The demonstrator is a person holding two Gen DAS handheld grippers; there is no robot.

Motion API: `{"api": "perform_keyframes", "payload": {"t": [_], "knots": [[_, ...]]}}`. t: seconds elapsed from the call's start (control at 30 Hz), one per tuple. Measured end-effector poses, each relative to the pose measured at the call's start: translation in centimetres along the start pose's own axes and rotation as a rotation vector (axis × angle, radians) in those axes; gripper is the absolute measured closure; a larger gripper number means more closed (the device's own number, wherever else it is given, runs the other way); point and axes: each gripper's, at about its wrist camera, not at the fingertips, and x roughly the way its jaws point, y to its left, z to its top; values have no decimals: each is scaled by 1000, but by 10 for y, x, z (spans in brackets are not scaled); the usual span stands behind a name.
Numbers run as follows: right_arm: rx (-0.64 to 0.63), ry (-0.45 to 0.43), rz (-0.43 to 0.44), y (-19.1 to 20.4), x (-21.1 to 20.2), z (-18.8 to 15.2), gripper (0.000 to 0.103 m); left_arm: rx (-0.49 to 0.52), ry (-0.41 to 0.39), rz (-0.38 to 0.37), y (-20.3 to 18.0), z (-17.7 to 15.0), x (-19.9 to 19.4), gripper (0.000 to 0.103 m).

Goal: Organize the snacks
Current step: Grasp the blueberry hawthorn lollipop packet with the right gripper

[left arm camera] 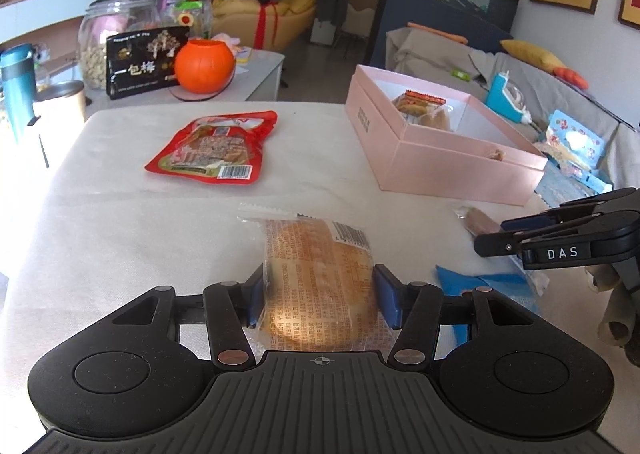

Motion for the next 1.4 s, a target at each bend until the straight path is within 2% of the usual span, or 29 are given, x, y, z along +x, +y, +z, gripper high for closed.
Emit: {"api": "perform_keyframes", "payload": {"t": [0.07,0.13,0.23,0.33,0.47,0.53,0.6,0.93,1.1,1.17,1.2,1.3,1.4], "knots": [[3,-26,8,-3,-1,-6,58,27,32,14,-2,4,-2,44],[2,-65,-13,-3,-1,-12,47,98,65,56,-9,7,-1,42],[29,-125,-28,-3,2,-19,39,186,111,111,-17,11,4,40],[49,-165,-12,-7,3,-25,37,245,153,141,-23,15,9,38],[66,-173,8,-11,2,-26,37,307,195,161,-32,19,13,39],[71,-176,13,-12,2,-27,37,309,196,131,-34,24,9,40],[78,-180,20,-13,2,-28,37,269,191,77,-31,31,2,40],[97,-186,36,-18,1,-30,37,259,242,87,-28,26,15,37],[95,-186,35,-17,1,-30,37,272,221,67,-33,28,6,45],[88,-187,18,-16,0,-30,46,275,210,37,-38,29,-1,46],[77,-188,1,-14,0,-30,62,276,204,24,-40,28,-5,46],[8,-153,-23,-6,-4,-25,65,271,188,-6,-46,26,-12,47],[16,-99,25,-12,-17,-16,69,256,169,-25,-49,25,-18,47]]}}
